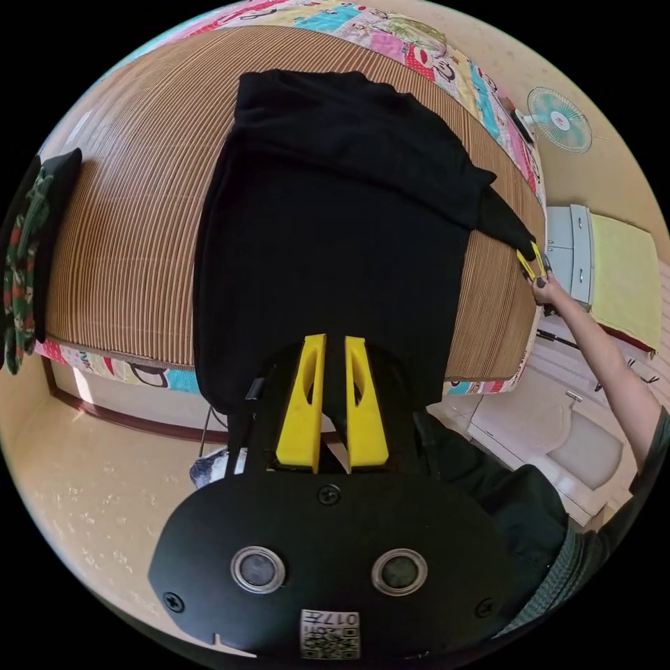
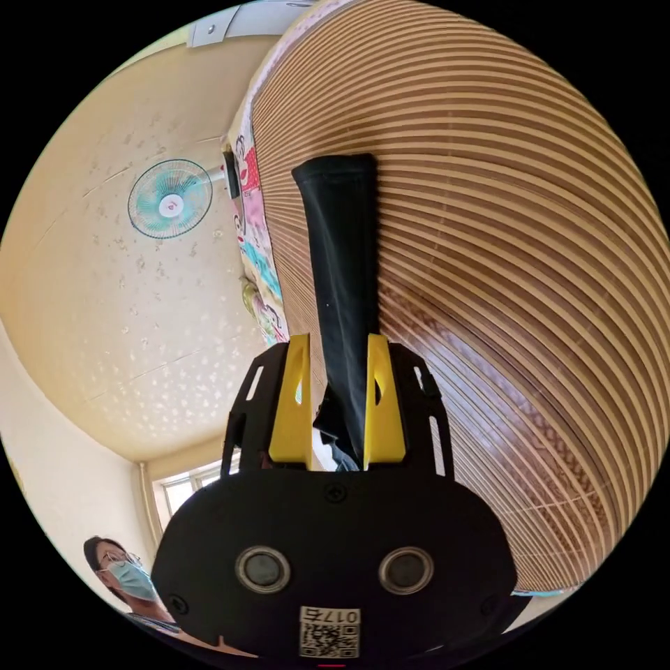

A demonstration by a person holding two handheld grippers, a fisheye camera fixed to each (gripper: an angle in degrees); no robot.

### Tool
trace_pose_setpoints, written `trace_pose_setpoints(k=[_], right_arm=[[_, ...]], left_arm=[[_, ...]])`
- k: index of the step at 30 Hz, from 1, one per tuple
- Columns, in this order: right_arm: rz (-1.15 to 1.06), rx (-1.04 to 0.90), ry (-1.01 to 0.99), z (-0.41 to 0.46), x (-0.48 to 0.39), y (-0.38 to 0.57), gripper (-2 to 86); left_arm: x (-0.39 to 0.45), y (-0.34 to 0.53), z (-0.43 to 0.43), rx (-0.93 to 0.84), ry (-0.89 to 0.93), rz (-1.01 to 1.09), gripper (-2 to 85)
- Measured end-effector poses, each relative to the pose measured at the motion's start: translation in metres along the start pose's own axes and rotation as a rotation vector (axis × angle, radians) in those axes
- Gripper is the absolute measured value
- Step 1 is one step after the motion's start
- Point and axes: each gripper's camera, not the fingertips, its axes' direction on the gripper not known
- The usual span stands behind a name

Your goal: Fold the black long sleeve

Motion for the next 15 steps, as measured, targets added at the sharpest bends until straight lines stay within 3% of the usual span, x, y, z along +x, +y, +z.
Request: trace_pose_setpoints(k=[4,7,11,15], right_arm=[[0.096,0.045,-0.025,0.029,0.008,0.013,5.2],[-0.015,0.097,-0.03,0.028,-0.015,0.045,3.4],[-0.327,0.18,0.242,0.001,-0.079,0.127,2.1],[-0.469,0.27,0.436,0.0,-0.104,0.206,1.8]], left_arm=[[0.009,0.01,0.01,-0.048,-0.01,-0.016,5.3],[0.023,0.014,0.012,-0.061,-0.022,0.013,5.2],[0.031,0.023,-0.002,-0.015,0.025,0.003,5.1],[0.023,0.036,-0.019,0.03,0.072,-0.035,5.1]])
